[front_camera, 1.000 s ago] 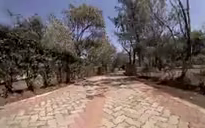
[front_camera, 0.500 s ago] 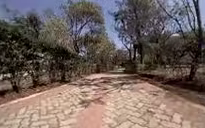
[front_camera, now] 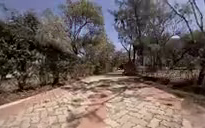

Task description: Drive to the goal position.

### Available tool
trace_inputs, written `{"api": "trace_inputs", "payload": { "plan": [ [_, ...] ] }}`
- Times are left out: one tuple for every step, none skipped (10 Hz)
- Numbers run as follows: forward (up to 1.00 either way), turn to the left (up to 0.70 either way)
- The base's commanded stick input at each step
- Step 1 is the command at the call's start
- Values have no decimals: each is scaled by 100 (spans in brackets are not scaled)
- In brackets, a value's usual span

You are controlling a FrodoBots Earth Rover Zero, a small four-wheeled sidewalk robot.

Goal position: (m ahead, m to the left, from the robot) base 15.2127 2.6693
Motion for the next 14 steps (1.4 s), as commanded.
{"api": "trace_inputs", "payload": {
  "plan": [
    [100, 0],
    [100, 0],
    [100, 0],
    [100, 0],
    [100, 0],
    [100, 0],
    [100, 0],
    [100, 0],
    [100, 0],
    [100, -19],
    [100, 0],
    [100, 0],
    [100, 0],
    [100, 0]
  ]
}}
